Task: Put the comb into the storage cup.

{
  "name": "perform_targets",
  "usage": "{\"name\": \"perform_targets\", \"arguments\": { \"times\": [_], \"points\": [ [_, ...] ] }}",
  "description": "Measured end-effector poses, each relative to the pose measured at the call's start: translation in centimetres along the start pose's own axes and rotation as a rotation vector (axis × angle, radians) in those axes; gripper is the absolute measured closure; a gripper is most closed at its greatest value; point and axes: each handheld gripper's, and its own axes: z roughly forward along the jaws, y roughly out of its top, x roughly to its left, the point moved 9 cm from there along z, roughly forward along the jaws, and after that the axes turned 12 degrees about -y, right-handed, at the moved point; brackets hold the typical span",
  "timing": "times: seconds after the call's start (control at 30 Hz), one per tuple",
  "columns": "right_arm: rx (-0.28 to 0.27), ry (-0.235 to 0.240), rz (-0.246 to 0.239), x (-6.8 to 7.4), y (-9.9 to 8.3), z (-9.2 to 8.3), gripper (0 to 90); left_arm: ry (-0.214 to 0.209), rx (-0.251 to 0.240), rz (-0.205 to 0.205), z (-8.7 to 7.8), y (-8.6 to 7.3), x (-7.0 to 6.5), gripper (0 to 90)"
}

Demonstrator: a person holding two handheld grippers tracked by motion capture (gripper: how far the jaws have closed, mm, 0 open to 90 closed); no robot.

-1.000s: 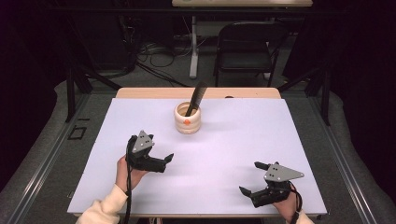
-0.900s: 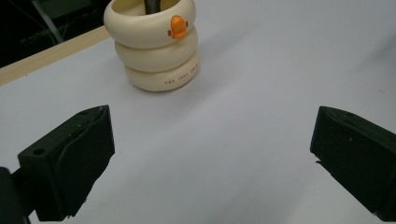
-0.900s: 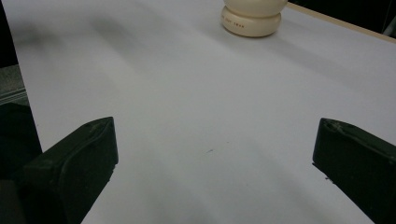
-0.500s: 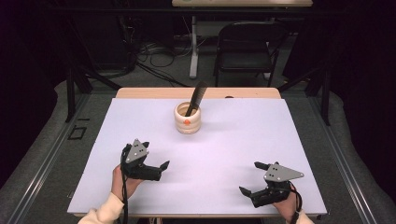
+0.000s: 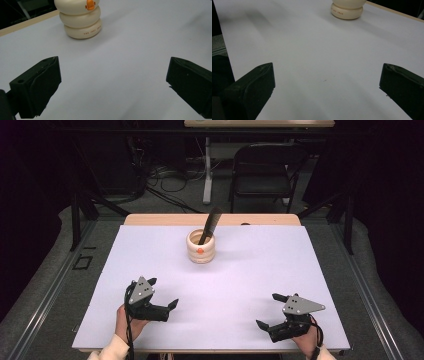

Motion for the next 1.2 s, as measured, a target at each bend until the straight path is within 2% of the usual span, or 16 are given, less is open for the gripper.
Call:
{"name": "perform_targets", "arguments": {
  "times": [0.4, 0.6, 1.2],
  "points": [
    [0.002, 0.001, -0.001, 0.0, 0.0, 0.0, 0.0, -0.009, -0.009, 0.013, -0.6, -0.7, -0.9, 0.0],
    [0.0, 0.003, 0.002, 0.0, 0.0, 0.0, 0.0, -0.007, -0.016, 0.039, -1.1, -1.0, -1.2, 0.0],
    [0.002, 0.004, 0.006, 0.0, 0.0, 0.1, 0.0, 0.005, -0.034, 0.047, -2.4, -2.1, -1.7, 0.0]
  ]
}}
